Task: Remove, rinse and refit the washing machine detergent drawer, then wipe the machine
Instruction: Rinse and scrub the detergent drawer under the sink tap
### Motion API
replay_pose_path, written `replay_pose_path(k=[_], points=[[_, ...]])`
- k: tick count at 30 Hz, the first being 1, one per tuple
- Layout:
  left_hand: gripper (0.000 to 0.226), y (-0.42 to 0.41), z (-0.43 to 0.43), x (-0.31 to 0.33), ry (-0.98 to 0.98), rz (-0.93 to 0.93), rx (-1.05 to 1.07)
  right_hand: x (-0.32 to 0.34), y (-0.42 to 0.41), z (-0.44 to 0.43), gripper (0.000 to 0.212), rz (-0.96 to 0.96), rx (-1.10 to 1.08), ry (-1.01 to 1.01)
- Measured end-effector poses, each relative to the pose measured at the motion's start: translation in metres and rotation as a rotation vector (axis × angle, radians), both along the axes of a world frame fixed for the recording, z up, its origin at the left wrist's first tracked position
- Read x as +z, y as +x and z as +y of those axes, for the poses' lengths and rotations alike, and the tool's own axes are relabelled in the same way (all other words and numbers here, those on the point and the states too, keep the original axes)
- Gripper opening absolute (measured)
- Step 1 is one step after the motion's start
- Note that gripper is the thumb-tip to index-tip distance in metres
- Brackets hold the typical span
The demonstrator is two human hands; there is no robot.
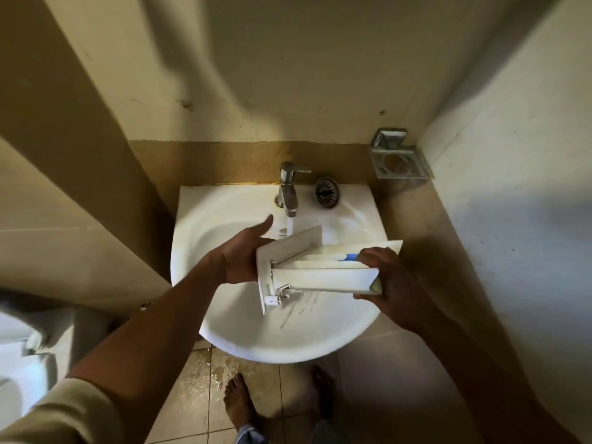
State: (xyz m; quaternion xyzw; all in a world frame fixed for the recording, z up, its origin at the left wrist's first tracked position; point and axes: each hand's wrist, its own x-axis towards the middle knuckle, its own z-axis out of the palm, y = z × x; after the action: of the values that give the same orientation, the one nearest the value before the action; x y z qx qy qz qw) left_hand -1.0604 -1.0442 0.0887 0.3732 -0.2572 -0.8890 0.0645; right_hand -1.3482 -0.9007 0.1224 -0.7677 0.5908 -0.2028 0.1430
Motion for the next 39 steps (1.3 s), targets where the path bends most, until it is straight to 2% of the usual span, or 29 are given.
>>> replay_pose_path(k=[2, 3, 6, 10, 13, 16, 21, 24, 26, 29, 30, 32, 33, 35, 37, 39], points=[[0.042, 0.0, 0.006, -0.008, -0.076, -0.094, 0.066, -0.005, -0.003, -0.014, 0.073, 0.114, 0.05, -0.033], [0.034, 0.0, 0.009, -0.012, -0.151, -0.157, 0.075, -0.008, -0.003, -0.015, 0.075, 0.165, 0.076, -0.042], [0.045, 0.004, 0.013, -0.019, -0.286, -0.231, 0.085, -0.015, 0.005, -0.003, 0.081, 0.305, 0.13, -0.116], [0.041, 0.001, 0.005, -0.024, -0.44, -0.213, 0.27, -0.013, 0.039, 0.023, 0.067, 0.303, 0.006, -0.303], [0.036, -0.014, -0.008, -0.019, -0.646, -0.292, 0.345, -0.009, 0.059, 0.028, 0.079, 0.299, -0.061, -0.209], [0.03, -0.029, -0.021, -0.017, -0.724, -0.369, 0.4, -0.007, 0.063, 0.026, 0.08, 0.329, -0.079, -0.084], [0.018, -0.049, -0.023, -0.027, -0.687, -0.524, 0.622, -0.027, 0.087, 0.02, 0.049, 0.283, -0.143, -0.146], [0.019, -0.045, -0.023, -0.037, -0.633, -0.604, 0.719, -0.046, 0.108, 0.017, 0.041, 0.308, -0.17, -0.217], [0.033, -0.042, -0.022, -0.034, -0.646, -0.685, 0.715, -0.06, 0.118, 0.016, 0.041, 0.302, -0.17, -0.273], [0.067, -0.042, -0.01, -0.027, -0.622, -1.021, 0.64, -0.073, 0.127, 0.014, 0.033, 0.276, -0.178, -0.375], [0.075, -0.043, -0.002, -0.025, -0.516, -1.079, 0.604, -0.074, 0.129, 0.012, 0.026, 0.271, -0.188, -0.408], [0.084, -0.041, 0.016, -0.022, -0.207, -0.948, 0.565, -0.073, 0.131, 0.006, 0.022, 0.263, -0.219, -0.452], [0.077, -0.04, 0.024, -0.022, -0.104, -0.818, 0.561, -0.073, 0.13, 0.004, 0.023, 0.271, -0.226, -0.457], [0.039, -0.041, 0.034, -0.017, -0.091, -0.683, 0.546, -0.075, 0.127, 0.001, 0.023, 0.298, -0.204, -0.421], [0.017, -0.043, 0.041, -0.016, -0.203, -0.763, 0.534, -0.076, 0.123, 0.004, 0.035, 0.308, -0.144, -0.326], [0.018, -0.044, 0.046, -0.019, -0.264, -0.793, 0.533, -0.072, 0.115, 0.011, 0.053, 0.316, -0.04, -0.198]])
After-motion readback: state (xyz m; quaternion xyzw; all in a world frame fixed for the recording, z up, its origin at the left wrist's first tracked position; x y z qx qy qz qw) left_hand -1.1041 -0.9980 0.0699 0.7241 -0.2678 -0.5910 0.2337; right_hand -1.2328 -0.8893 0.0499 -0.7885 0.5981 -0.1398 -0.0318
